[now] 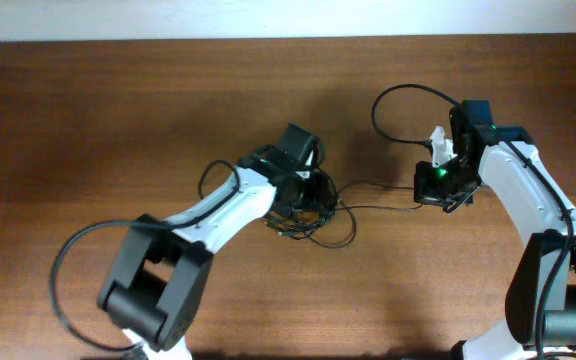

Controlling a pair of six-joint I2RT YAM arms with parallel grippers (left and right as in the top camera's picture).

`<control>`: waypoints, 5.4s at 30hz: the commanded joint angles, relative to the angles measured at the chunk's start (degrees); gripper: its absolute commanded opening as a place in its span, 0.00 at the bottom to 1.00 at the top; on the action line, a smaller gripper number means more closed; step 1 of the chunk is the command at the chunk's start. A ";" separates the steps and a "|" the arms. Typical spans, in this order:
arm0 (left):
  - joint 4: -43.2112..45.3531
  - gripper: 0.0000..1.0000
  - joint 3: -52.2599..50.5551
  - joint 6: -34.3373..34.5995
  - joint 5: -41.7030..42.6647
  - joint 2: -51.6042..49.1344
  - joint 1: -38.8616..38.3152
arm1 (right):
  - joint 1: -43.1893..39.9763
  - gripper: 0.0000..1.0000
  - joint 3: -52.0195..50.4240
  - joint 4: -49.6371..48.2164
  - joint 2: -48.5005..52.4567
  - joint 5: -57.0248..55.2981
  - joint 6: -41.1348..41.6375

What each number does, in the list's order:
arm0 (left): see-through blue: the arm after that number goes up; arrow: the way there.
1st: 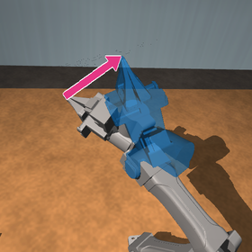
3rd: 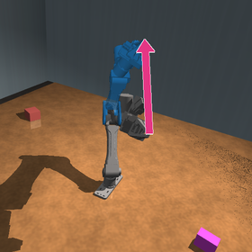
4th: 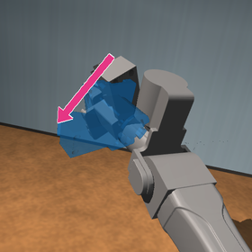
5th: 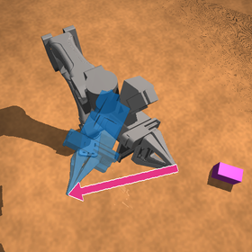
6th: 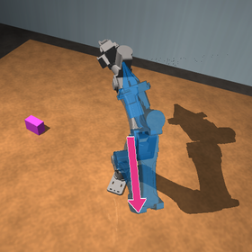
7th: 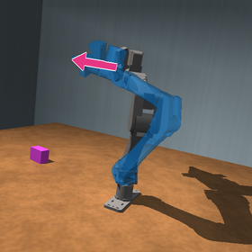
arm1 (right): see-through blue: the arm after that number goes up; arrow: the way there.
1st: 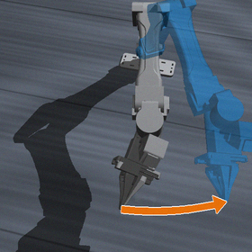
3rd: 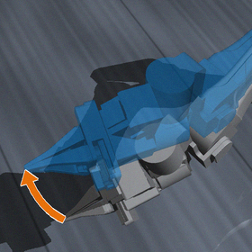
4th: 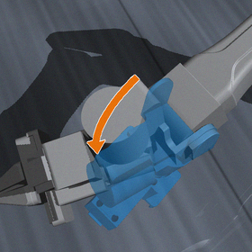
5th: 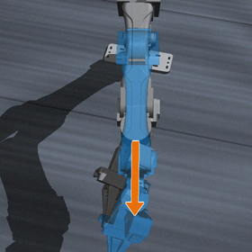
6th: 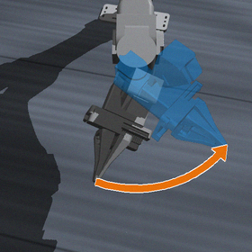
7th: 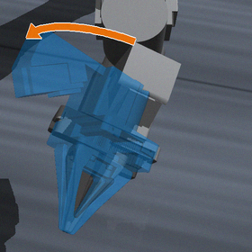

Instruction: Untangle cables

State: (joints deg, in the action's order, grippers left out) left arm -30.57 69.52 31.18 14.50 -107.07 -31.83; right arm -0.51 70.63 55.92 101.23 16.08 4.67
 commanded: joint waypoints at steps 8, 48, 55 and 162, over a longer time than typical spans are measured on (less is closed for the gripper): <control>1.66 0.00 -0.11 0.94 -4.52 -6.95 -0.39 | 0.55 0.04 -5.70 -2.36 0.20 16.35 -12.44; -6.54 0.00 10.08 -6.01 -6.29 -3.56 5.53 | 8.07 0.13 -16.74 -13.53 0.20 15.32 -14.75; -10.73 0.00 15.13 -6.91 4.68 4.39 16.48 | 8.04 0.04 -16.74 -13.35 0.20 14.12 -12.55; -19.87 0.75 16.76 -20.11 13.51 -0.37 25.11 | 17.05 0.04 -15.98 -18.18 -25.86 17.92 -4.83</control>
State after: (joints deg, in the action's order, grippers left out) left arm -50.54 85.62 11.14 32.36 -108.57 -4.95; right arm 16.91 54.19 37.69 75.75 34.44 0.01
